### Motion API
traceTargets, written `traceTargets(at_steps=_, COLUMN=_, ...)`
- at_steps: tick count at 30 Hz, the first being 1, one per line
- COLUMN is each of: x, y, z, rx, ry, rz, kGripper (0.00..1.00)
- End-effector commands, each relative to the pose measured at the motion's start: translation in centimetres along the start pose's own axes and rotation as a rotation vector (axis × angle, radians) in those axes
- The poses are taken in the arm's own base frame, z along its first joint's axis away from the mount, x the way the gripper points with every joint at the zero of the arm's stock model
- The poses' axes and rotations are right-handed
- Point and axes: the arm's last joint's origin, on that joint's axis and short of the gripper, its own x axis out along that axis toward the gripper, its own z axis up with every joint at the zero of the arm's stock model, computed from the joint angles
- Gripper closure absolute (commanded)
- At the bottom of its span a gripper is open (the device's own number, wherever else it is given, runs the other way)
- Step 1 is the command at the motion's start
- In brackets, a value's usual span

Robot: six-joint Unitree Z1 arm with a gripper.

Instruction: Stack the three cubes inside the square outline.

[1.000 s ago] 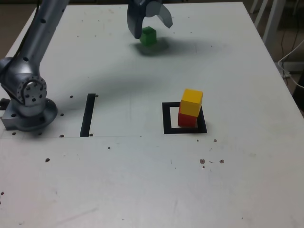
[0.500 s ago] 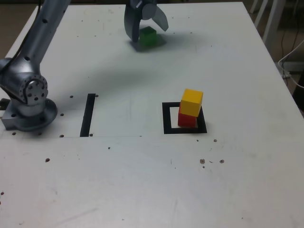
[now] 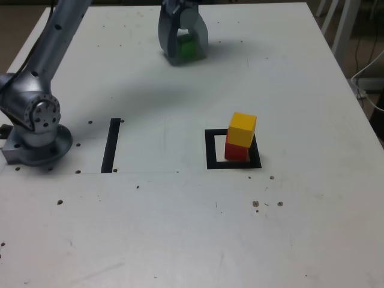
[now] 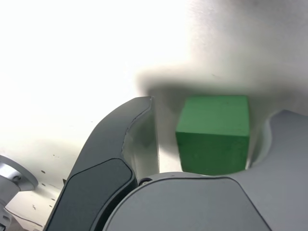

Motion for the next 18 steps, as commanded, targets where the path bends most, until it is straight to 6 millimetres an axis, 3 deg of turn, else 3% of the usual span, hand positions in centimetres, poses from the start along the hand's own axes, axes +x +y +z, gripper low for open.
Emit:
traceTargets(at_steps=1, x=0.15, y=-0.14, z=0.02, rx=0.007, ry=0.015, rz=-0.007, kGripper=0.7)
traceTargets(at_steps=18, x=-0.35, y=-0.91, z=0.0, rx=0.027, ry=0.021, rz=0.025, kGripper=0.7)
